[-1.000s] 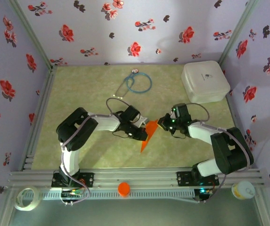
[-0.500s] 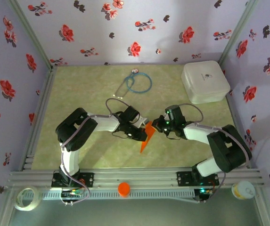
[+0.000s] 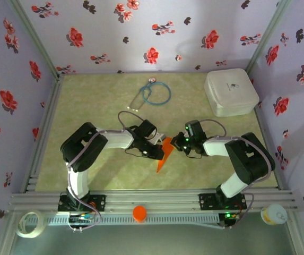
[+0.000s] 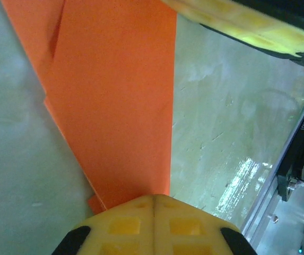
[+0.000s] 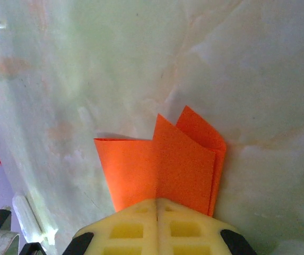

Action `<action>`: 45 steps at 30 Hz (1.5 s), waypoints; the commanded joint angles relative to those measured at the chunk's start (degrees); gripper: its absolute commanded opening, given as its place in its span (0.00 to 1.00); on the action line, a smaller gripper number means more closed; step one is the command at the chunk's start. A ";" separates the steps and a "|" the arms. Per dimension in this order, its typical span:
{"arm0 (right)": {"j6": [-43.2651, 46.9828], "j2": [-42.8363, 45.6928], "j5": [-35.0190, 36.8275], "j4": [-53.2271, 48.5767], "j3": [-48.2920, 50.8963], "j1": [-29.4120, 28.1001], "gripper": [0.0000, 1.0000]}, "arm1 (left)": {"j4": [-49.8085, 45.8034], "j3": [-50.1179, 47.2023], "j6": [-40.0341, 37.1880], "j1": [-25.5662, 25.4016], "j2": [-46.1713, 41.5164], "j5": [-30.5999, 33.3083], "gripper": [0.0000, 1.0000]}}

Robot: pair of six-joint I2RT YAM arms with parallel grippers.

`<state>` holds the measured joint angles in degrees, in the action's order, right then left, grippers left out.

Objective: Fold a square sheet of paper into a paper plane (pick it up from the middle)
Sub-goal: Fold the wing for the fifth time at the center of the table.

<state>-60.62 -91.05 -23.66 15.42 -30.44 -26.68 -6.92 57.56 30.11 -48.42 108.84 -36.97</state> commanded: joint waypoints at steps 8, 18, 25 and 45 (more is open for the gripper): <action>-2.65 -1.85 3.18 -0.48 2.66 0.13 0.00 | 0.67 4.62 6.75 -0.42 -0.82 -1.89 0.00; -2.75 -2.65 2.87 -0.34 2.41 0.06 0.00 | -4.39 7.49 4.33 -1.32 6.14 1.24 0.02; -1.50 -4.09 3.05 -1.94 1.70 0.05 0.00 | -7.96 3.61 2.35 -1.67 4.25 4.47 0.04; -1.38 -4.59 3.59 -2.12 1.46 0.04 0.00 | -14.60 -3.07 -0.47 -2.64 -4.99 7.42 0.05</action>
<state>-62.63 -92.79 -24.51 19.55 -29.95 -26.70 -13.10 56.01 31.97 -50.37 105.54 -31.57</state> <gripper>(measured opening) 0.065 0.054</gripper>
